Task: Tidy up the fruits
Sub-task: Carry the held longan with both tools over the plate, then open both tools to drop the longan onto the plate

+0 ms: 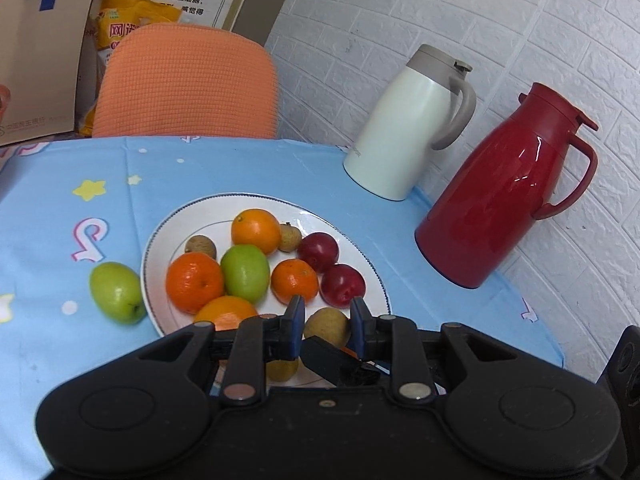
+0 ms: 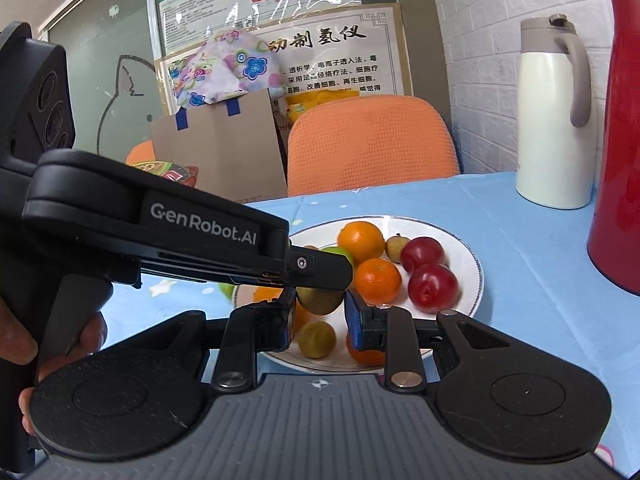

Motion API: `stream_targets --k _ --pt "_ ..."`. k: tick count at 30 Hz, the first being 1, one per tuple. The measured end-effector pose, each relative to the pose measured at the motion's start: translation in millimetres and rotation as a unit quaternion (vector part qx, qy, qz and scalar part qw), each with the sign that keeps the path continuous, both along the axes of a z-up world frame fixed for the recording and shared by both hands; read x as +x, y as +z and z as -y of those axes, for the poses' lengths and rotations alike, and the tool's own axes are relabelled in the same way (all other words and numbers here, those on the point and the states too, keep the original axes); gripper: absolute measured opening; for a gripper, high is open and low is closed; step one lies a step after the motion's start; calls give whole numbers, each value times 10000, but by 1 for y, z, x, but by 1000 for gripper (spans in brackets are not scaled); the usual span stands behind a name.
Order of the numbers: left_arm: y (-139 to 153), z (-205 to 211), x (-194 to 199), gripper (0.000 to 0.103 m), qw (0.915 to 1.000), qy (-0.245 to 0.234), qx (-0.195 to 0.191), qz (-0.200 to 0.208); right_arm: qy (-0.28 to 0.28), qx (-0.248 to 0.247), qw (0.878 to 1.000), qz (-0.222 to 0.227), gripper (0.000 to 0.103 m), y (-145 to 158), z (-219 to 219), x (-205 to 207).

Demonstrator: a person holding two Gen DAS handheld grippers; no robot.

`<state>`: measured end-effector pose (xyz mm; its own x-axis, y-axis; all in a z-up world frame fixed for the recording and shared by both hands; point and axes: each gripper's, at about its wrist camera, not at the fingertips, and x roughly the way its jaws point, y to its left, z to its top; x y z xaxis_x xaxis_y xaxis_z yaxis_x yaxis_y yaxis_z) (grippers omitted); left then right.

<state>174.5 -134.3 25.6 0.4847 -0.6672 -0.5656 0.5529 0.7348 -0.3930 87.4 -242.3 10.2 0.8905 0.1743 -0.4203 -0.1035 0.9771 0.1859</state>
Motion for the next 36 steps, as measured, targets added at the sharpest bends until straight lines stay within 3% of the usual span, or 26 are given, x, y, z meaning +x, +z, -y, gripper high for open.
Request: stream_targets --k 24,27,29,30,31,36 --pt "-13 -2 16 102 9999 149 2 -64 207 -550 9983 34 47 -12 -2 9" --pt "-11 -3 13 103 9999 164 -16 7 264 -527 9982 50 59 -12 -3 8" --pt "-8 -5 10 103 9997 210 -97 98 304 -531 9981 81 77 -12 -4 5" --pt "-5 -6 8 103 9995 243 -114 146 326 -536 9980 117 94 -12 -5 4" --pt "-3 -7 7 103 9993 275 -120 205 338 -557 9977 164 103 -11 -7 2" --pt "9 -15 -7 103 9973 452 -187 544 229 -669 9972 229 103 -10 -9 -3"
